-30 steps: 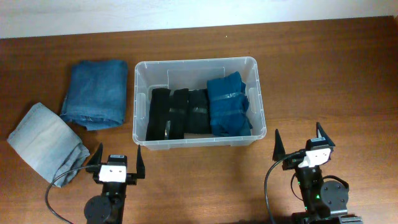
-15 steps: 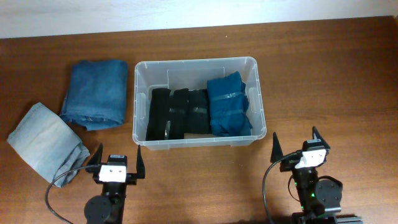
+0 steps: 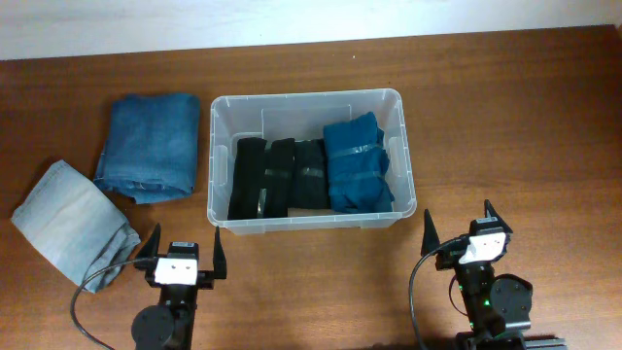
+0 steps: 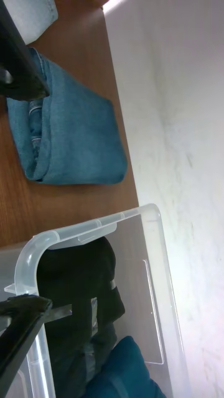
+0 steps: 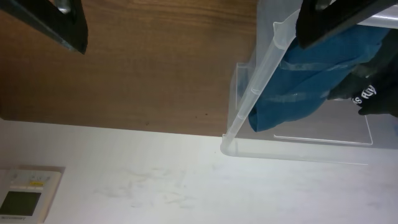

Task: Pack container
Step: 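Move the left gripper to the light grey denim cloth and grasp it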

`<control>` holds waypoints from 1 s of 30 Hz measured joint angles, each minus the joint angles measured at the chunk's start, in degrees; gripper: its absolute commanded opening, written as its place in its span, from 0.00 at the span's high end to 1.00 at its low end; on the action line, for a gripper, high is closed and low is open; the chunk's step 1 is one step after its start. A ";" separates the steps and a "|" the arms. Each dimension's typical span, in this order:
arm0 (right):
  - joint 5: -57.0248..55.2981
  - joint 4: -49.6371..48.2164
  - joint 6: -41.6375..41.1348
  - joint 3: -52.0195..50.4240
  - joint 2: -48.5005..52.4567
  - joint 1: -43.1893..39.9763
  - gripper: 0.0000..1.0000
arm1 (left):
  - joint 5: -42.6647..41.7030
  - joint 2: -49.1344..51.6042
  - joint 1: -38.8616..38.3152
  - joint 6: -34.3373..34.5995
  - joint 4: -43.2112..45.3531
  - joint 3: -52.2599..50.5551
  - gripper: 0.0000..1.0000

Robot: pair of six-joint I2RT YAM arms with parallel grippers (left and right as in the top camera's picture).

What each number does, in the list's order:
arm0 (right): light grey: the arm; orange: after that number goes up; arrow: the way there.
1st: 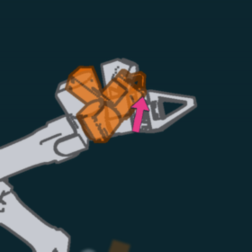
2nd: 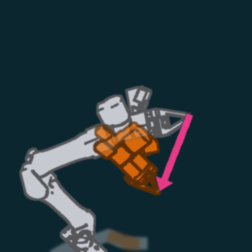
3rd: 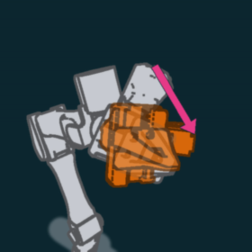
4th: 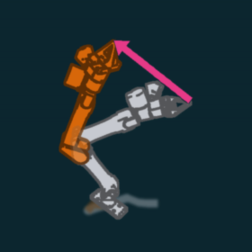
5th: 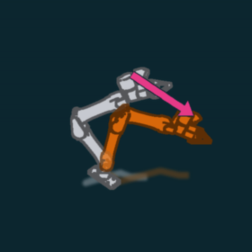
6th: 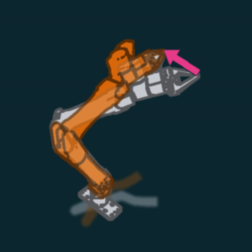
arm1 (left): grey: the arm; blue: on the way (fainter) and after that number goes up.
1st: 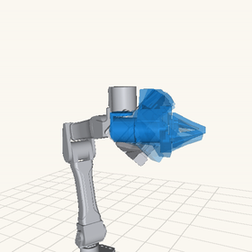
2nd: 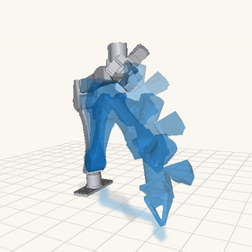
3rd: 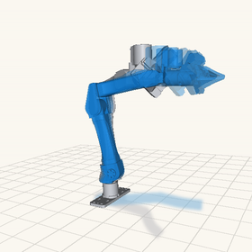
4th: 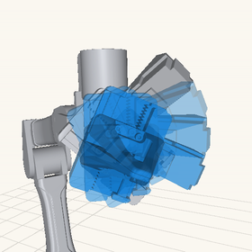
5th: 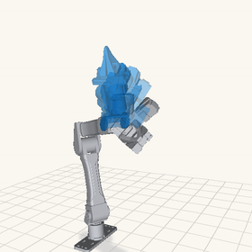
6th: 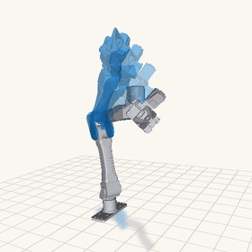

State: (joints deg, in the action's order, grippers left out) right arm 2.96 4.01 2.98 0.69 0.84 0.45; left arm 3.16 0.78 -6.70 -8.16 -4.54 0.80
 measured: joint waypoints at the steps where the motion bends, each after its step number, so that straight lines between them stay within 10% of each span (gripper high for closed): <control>1: 0.00 0.00 0.02 0.00 0.00 0.00 0.02 | 0.00 0.02 0.00 0.00 0.00 0.00 0.01; 15: 0.15 0.00 0.00 0.00 0.00 0.00 0.02 | -2.21 0.00 0.00 0.00 5.27 0.11 0.01; 22: 0.15 0.00 0.00 0.00 -0.07 -0.04 0.02 | 0.09 4.42 0.00 0.52 -13.05 19.30 0.01; 30: 0.15 0.00 0.00 0.00 -0.07 -0.04 0.02 | -5.44 14.40 0.02 3.32 -11.54 31.41 0.01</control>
State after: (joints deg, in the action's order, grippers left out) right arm 3.11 4.01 2.98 0.69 0.78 0.40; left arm -2.28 15.18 -6.68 -4.84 -16.08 32.21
